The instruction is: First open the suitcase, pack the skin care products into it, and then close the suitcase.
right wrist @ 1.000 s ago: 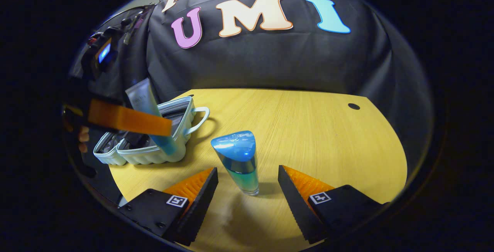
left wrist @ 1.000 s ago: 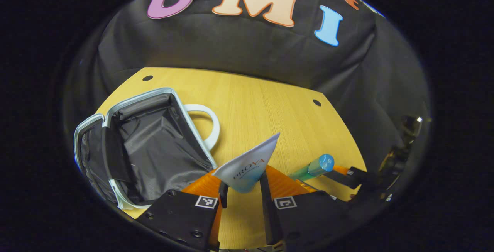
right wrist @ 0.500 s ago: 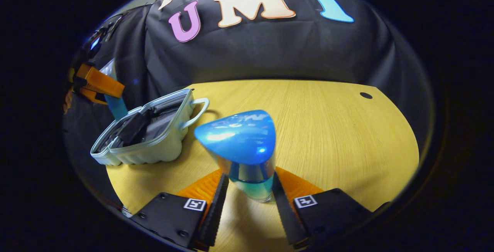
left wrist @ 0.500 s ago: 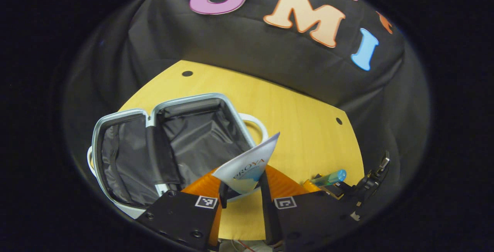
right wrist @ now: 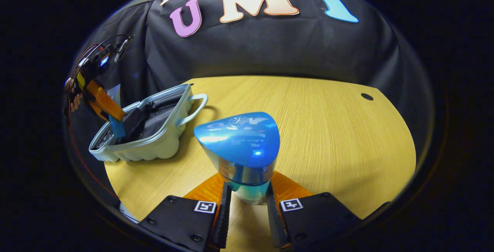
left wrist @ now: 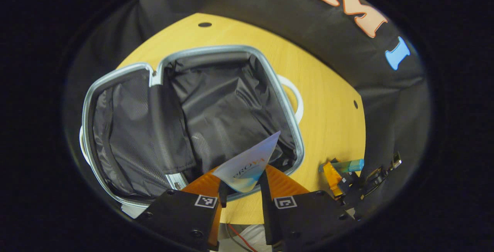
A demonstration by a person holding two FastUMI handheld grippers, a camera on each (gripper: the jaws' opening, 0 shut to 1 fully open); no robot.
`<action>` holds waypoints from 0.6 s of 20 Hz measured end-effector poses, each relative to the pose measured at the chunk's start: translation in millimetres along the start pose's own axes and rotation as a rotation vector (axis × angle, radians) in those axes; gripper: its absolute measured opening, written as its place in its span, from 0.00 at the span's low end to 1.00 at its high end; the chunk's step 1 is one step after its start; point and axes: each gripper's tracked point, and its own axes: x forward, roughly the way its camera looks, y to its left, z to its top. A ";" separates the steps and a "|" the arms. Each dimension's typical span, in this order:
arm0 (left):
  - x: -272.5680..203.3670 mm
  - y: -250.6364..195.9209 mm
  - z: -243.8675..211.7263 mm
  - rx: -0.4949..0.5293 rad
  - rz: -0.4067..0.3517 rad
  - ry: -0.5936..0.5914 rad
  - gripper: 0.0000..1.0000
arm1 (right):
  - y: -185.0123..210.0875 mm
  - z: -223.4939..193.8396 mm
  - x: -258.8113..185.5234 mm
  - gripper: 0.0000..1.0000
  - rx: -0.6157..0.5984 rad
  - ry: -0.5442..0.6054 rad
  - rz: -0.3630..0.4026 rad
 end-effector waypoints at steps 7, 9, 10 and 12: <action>28.6 30.9 -11.4 0.001 0.063 0.128 0.40 | 12.2 14.6 -27.0 0.43 0.000 0.030 0.013; 31.0 31.5 -1.0 0.007 0.046 0.126 0.43 | 20.5 21.3 -34.0 0.46 -0.014 0.034 0.022; 29.5 30.4 -6.1 0.016 0.033 0.119 0.40 | 26.9 26.6 -37.0 0.43 -0.028 0.036 0.027; 22.0 28.0 -5.0 0.029 0.005 0.100 0.52 | 44.5 40.9 -41.1 0.43 -0.061 0.038 0.051</action>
